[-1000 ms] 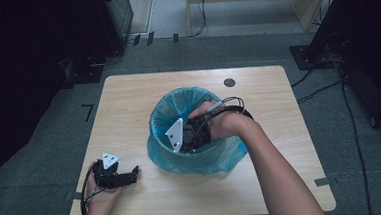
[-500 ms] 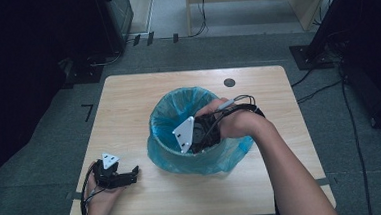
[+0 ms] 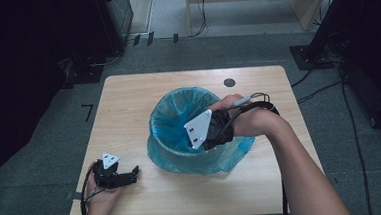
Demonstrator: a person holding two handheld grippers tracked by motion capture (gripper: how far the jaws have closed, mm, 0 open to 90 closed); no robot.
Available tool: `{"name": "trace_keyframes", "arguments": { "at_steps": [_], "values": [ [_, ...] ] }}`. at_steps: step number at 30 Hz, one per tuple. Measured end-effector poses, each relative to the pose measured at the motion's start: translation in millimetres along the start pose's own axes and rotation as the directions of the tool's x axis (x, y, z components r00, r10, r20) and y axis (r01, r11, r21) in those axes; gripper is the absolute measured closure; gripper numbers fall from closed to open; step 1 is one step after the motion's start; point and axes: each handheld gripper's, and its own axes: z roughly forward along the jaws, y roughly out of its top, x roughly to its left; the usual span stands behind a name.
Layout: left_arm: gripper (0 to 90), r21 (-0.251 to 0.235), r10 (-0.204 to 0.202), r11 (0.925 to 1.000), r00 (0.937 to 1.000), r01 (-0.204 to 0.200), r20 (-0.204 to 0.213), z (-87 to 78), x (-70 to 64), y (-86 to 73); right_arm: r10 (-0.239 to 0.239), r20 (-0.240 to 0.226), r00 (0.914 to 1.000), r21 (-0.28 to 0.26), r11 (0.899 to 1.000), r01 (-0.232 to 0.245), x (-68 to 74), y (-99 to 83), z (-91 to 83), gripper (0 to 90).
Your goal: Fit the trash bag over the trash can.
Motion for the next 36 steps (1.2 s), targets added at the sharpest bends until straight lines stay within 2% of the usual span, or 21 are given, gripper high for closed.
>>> {"name": "trace_keyframes", "arguments": {
  "at_steps": [8, 12, 18, 23, 26, 28, 30, 34, 36],
  "values": [
    [0.0, 0.0, -0.001, 1.0, 1.0, 0.001, 0.0, 0.0, 0.0, 0.0, 0.011, -0.004, 0.9999, -0.045, 0.999, -0.011, 9.2, -3.2, -13.7, 90.0],
    [0.0, 0.001, 0.0, 1.0, 1.0, 0.0, 0.0, 0.0, 0.0, 0.0, 0.01, -0.02, 0.9997, -0.064, 0.998, -0.011, 18.8, -7.6, -17.9, 90.0],
    [0.0, 0.0, 0.0, 1.0, 1.0, 0.0, 0.0, 0.0, 0.0, 0.0, 0.014, -0.047, 0.9988, -0.075, 0.997, -0.018, 36.4, -18.1, -17.7, 90.0],
    [0.0, 0.0, 0.0, 1.0, 1.0, 0.0, 0.0, 0.0, 0.0, 0.0, 0.036, -0.052, 0.998, -0.071, 0.997, -0.039, 47.2, -30.9, -15.1, 88.6],
    [0.0, 0.0, 0.0, 1.0, 1.0, 0.0, 0.0, 0.1, 0.0, 0.0, 0.059, -0.076, 0.9953, -0.075, 0.995, -0.065, 53.9, -39.4, -13.0, 79.7],
    [0.0, 0.0, 0.001, 1.0, 1.0, -0.001, -0.001, 0.1, 0.0, -0.1, 0.086, -0.103, 0.991, -0.08, 0.992, -0.094, 59.0, -45.5, -11.2, 70.0],
    [0.0, 0.0, 0.0, 1.0, 1.0, 0.0, -0.001, 0.1, 0.0, -0.1, 0.121, -0.118, 0.9857, -0.092, 0.987, -0.132, 64.1, -51.5, -10.0, 63.8],
    [0.0, -0.002, -0.003, 1.0, 1.0, 0.003, -0.005, 0.5, 0.2, 0.3, 0.212, -0.108, 0.9714, -0.103, 0.969, -0.223, 76.8, -63.6, -3.9, 48.8],
    [0.0, -0.002, -0.003, 1.0, 1.0, 0.003, -0.005, 0.5, 0.2, 0.3, 0.269, -0.11, 0.9568, -0.117, 0.952, -0.281, 83.1, -70.8, 1.0, 40.3]
  ]
}}
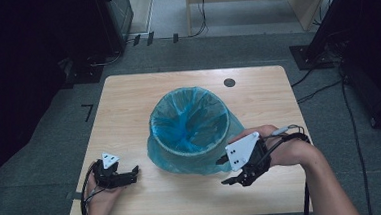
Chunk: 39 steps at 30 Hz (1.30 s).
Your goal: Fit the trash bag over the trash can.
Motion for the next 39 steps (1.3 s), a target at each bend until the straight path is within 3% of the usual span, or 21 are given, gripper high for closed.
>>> {"name": "trace_keyframes", "arguments": {
  "at_steps": [3, 5, 7, 9, 14, 15, 16, 20, 22, 24, 25, 26, 29, 30, 31, 32, 33, 37, 39],
  "values": [
    [0.0, 0.0, 0.0, 1.0, 1.0, 0.0, 0.0, 0.0, 0.0, 0.0, 0.084, 0.029, 0.996, -0.012, 0.996, -0.084, 4.2, -15.2, 6.3, 26.3],
    [0.0, 0.0, 0.0, 1.0, 1.0, 0.0, 0.0, 0.0, 0.0, 0.0, 0.151, 0.057, 0.9869, -0.025, 0.988, -0.149, 6.6, -25.3, 9.3, 14.3],
    [0.0, 0.0, 0.0, 1.0, 1.0, 0.0, 0.0, 0.0, 0.0, 0.0, 0.195, 0.103, 0.9754, -0.035, 0.981, -0.192, 9.1, -33.7, 10.6, 8.5],
    [0.0, 0.0, 0.0, 1.0, 1.0, 0.0, 0.0, 0.0, 0.0, 0.0, 0.256, 0.141, 0.9565, -0.052, 0.967, -0.251, 10.4, -41.8, 11.6, 1.1],
    [0.0, 0.0, 0.0, 1.0, 1.0, 0.0, 0.0, 0.0, 0.0, 0.0, 0.361, 0.194, 0.9122, -0.099, 0.932, -0.348, 10.2, -57.8, 11.2, 0.0],
    [0.0, 0.0, 0.0, 1.0, 1.0, 0.0, 0.0, 0.0, 0.0, 0.0, 0.399, 0.203, 0.8942, -0.117, 0.917, -0.382, 10.1, -62.0, 10.9, 0.0],
    [0.0, 0.002, 0.002, 1.0, 1.0, -0.002, 0.0, -0.1, 0.2, 0.0, 0.414, 0.215, 0.8843, -0.132, 0.91, -0.394, 9.7, -64.8, 11.0, 0.0],
    [0.0, 0.0, 0.0, 1.0, 1.0, 0.0, 0.0, 0.0, 0.0, 0.0, 0.488, 0.281, 0.8264, -0.182, 0.872, -0.454, 9.1, -81.2, 14.0, 0.0],
    [0.0, 0.0, 0.0, 1.0, 1.0, 0.0, 0.0, 0.0, 0.0, 0.0, 0.525, 0.321, 0.7881, -0.199, 0.851, -0.486, 8.1, -90.1, 16.6, 0.0],
    [0.0, 0.0, 0.0, 1.0, 1.0, 0.0, 0.0, 0.0, 0.0, 0.0, 0.55, 0.337, 0.7639, -0.215, 0.835, -0.506, 7.7, -98.9, 18.7, 0.0],
    [0.0, 0.0, 0.0, 1.0, 1.0, 0.0, 0.0, 0.0, 0.0, 0.0, 0.575, 0.34, 0.7444, -0.233, 0.818, -0.525, 8.1, -103.7, 19.4, 0.0],
    [0.0, 0.001, 0.0, 1.0, 1.0, 0.0, 0.0, -0.1, 0.0, 0.0, 0.584, 0.344, 0.7354, -0.245, 0.812, -0.53, 8.1, -106.7, 19.5, 0.0],
    [0.0, 0.001, 0.0, 1.0, 1.0, 0.0, 0.0, -0.1, 0.0, 0.0, 0.637, 0.36, 0.6811, -0.294, 0.77, -0.566, 9.1, -119.1, 21.4, 0.0],
    [0.0, 0.001, 0.0, 1.0, 1.0, 0.0, 0.0, -0.1, 0.0, 0.0, 0.642, 0.368, 0.6723, -0.301, 0.766, -0.568, 9.2, -122.1, 22.0, 0.0],
    [0.0, 0.001, 0.0, 1.0, 1.0, 0.0, 0.0, -0.1, 0.0, 0.0, 0.656, 0.378, 0.6538, -0.308, 0.755, -0.579, 9.6, -127.0, 23.0, 0.0],
    [0.0, 0.001, 0.0, 1.0, 1.0, 0.0, 0.0, -0.1, 0.0, 0.0, 0.666, 0.382, 0.6407, -0.316, 0.745, -0.587, 10.0, -129.8, 23.8, 0.0],
    [0.0, 0.001, 0.0, 1.0, 1.0, 0.0, 0.0, -0.1, 0.0, 0.0, 0.68, 0.39, 0.6208, -0.323, 0.732, -0.599, 10.6, -134.6, 24.7, 0.0],
    [0.0, 0.001, 0.0, 1.0, 1.0, 0.0, 0.0, -0.1, 0.0, 0.0, 0.709, 0.417, 0.5694, -0.335, 0.702, -0.629, 13.1, -149.3, 26.1, 0.0],
    [0.0, 0.002, 0.002, 1.0, 1.0, -0.002, 0.0, -0.2, 0.2, 0.0, 0.729, 0.425, 0.5375, -0.342, 0.679, -0.65, 14.2, -157.2, 26.0, 0.0]
  ]
}}
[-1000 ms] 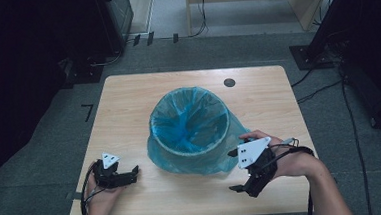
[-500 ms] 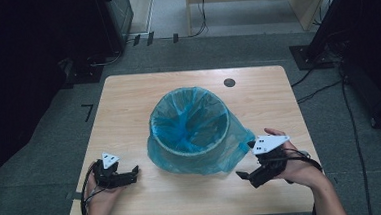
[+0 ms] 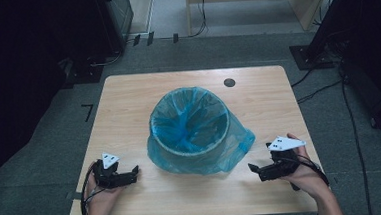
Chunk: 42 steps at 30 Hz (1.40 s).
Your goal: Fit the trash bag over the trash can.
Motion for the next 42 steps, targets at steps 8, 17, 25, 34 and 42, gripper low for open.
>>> {"name": "trace_keyframes", "arguments": {
  "at_steps": [8, 17, 25, 34, 42],
  "values": [
    [0.0, -0.001, -0.002, 1.0, 1.0, 0.002, 0.0, 0.1, -0.1, 0.0, 0.081, 0.126, 0.9888, 0.038, 0.996, -0.086, -19.0, -23.8, -1.9, 0.0],
    [0.0, 0.0, 0.0, 1.0, 1.0, 0.0, 0.0, 0.0, 0.0, 0.0, 0.165, 0.282, 0.9452, 0.096, 0.975, -0.199, -38.9, -51.2, -5.7, 0.0],
    [0.0, 0.0, -0.002, 1.0, 1.0, 0.002, -0.003, 0.0, 0.1, 0.0, 0.27, 0.386, 0.8824, 0.042, 0.95, -0.309, -51.3, -67.9, -13.5, 0.0],
    [0.0, 0.0, -0.002, 1.0, 1.0, 0.002, -0.004, -0.1, 0.2, 0.0, 0.318, 0.432, 0.8441, -0.049, 0.943, -0.33, -55.8, -81.1, -20.2, 0.0],
    [0.0, 0.0, -0.002, 1.0, 1.0, 0.002, -0.004, 0.0, 0.2, 0.0, 0.326, 0.442, 0.8358, -0.054, 0.94, -0.338, -56.4, -81.3, -20.3, 0.0]
  ]
}}
